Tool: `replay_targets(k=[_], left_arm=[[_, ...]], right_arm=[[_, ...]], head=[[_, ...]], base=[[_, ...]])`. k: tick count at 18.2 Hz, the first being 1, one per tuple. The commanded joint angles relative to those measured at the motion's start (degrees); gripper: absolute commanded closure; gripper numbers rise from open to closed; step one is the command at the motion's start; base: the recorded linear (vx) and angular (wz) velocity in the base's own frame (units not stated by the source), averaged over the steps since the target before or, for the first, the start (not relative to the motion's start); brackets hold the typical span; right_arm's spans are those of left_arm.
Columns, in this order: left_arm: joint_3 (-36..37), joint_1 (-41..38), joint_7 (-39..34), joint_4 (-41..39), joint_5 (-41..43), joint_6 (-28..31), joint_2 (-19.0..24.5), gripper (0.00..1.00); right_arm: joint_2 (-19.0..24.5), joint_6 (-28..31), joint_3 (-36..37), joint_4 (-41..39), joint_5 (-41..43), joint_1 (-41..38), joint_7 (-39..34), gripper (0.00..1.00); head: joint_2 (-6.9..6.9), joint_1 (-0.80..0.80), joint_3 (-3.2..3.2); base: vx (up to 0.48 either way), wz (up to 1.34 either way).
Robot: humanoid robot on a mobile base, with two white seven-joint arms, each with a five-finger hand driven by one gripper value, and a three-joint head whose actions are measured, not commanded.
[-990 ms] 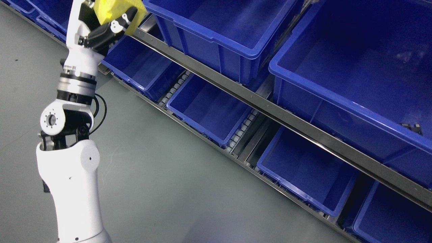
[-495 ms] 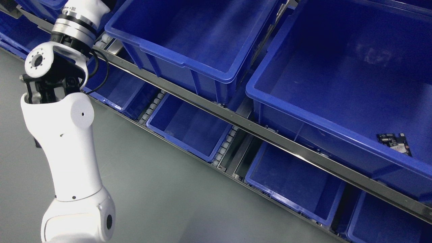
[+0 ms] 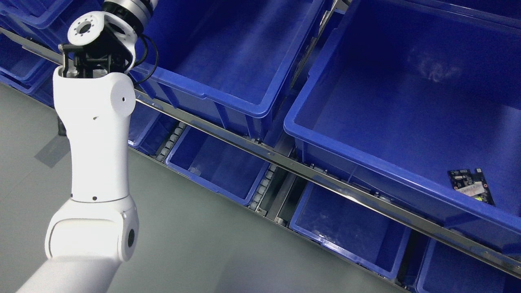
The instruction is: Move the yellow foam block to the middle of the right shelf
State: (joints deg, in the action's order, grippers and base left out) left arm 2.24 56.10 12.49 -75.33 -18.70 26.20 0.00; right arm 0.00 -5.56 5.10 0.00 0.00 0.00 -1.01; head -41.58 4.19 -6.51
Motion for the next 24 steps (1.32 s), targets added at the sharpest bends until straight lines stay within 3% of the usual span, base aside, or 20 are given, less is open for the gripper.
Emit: replay_targets(k=[1,3,4,10,15,19,22,24], left_arm=[[8.65,6.21,-0.54,20.75,0.16,0.08,1.00,0.24],[9.53,6.21,-0.45,20.58,0.59,0.17,1.00,0.04],[9.45,6.30,-0.27,20.23,0.51,0.08,1.00,0.00],[3.84,5.77,0.17,11.10,0.42,-0.53,1.00,0.00],[-3.63,1.30,0.25,-8.91,0.33,-1.15,1.00,0.00],[-5.31,-8.70,0.60,-23.34,0.24,-2.19,1.00,0.00],[-6.02,-13.37,6.99,-23.28,0.24,-14.29,1.00,0.00],[-6.37,-16.80,12.80,-23.28,0.24,-19.06,1.22,0.00]], right_arm=[[-1.00,0.02,0.00,-1.00,0.00,0.09,-0.04,0.00],[-1.00,0.02,0.00,-1.00,0.00,0.09,-0.04,0.00],[-1.00,0.02,0.00,-1.00,0.00,0.09,-0.04,0.00],[-1.00,0.02,0.00,-1.00,0.00,0.09,-0.04,0.00],[-1.00,0.02,0.00,-1.00,0.00,0.09,-0.04,0.00],[-1.00,0.02,0.00,-1.00,0.00,0.09,-0.04,0.00],[-1.00,0.02,0.00,-1.00,0.00,0.09,-0.04,0.00],[-1.00,0.02,0.00,-1.00,0.00,0.09,-0.04,0.00]], head=[[0.00,0.00,0.00],[0.00,0.00,0.00],[0.00,0.00,0.00],[0.00,0.00,0.00],[0.00,0.00,0.00],[0.00,0.00,0.00],[0.00,0.00,0.00],[0.00,0.00,0.00]], base=[[0.026,-0.01],[0.013,0.00],[0.000,0.00],[0.000,0.00],[0.000,0.00],[-0.005,0.01],[0.000,0.00],[0.000,0.00]])
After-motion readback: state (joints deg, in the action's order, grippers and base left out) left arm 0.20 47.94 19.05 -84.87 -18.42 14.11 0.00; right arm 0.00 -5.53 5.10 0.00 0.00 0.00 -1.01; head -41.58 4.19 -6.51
